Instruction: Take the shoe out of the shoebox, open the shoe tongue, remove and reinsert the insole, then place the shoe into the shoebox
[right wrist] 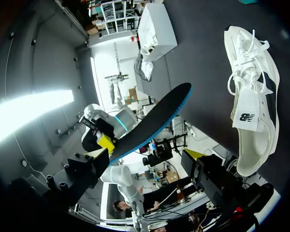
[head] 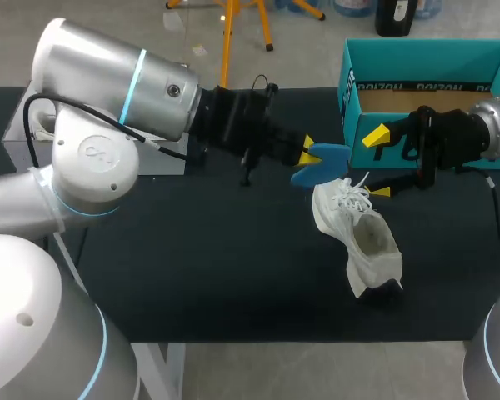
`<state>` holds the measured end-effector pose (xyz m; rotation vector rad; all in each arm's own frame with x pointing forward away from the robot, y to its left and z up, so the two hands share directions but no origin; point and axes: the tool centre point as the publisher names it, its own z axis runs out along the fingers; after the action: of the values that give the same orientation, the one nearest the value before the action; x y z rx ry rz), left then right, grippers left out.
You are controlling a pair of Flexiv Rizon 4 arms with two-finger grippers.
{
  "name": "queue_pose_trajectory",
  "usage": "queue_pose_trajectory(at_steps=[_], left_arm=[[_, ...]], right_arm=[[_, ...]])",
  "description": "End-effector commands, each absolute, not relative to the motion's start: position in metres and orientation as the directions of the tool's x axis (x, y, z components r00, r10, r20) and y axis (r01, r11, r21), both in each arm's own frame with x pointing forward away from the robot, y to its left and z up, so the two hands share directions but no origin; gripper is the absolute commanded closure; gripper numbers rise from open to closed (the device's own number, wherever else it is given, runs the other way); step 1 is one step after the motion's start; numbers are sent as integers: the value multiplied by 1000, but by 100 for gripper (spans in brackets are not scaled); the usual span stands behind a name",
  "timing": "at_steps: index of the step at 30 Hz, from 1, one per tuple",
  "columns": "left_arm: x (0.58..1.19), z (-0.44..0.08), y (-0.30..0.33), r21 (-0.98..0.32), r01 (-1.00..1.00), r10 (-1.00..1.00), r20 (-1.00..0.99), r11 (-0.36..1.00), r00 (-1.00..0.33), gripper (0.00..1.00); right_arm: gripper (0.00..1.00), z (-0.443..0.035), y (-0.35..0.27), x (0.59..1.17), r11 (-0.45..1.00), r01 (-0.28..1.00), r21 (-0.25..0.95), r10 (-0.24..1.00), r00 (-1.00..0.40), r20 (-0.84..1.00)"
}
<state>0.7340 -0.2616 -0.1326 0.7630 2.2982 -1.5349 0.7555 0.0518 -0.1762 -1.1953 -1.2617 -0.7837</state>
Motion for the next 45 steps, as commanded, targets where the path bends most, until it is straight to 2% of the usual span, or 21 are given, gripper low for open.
queue_pose_trajectory(at_steps=[1, 18, 19, 20, 36, 43, 44, 45], left_arm=[[731, -140, -294, -753, 590, 283, -521, 291, -805, 100], [713, -137, -331, -640, 715, 326, -637, 281, -698, 100], [713, -137, -331, -637, 717, 326, -639, 282, -696, 100], [715, -137, -332, -636, 718, 326, -640, 284, -696, 100], [720, -139, -322, -627, 722, 299, -657, 294, -692, 100], [724, -146, -319, -671, 676, 299, -607, 303, -736, 100], [725, -146, -318, -686, 661, 293, -593, 304, -750, 57], [726, -146, -316, -698, 648, 294, -578, 306, -761, 0]], right_arm=[[0, -176, 53, 755, 251, 940, -231, 166, 193, 967], [0, -176, 53, 755, 251, 940, -231, 166, 193, 967], [31, -176, 53, 755, 251, 940, -231, 166, 193, 967], [100, -176, 53, 755, 251, 940, -231, 166, 193, 967], [100, -176, 53, 755, 251, 940, -231, 166, 193, 967], [100, -176, 53, 755, 251, 940, -231, 166, 193, 967], [100, -176, 53, 755, 251, 940, -231, 166, 193, 967], [100, -176, 53, 755, 251, 940, -231, 166, 193, 967]])
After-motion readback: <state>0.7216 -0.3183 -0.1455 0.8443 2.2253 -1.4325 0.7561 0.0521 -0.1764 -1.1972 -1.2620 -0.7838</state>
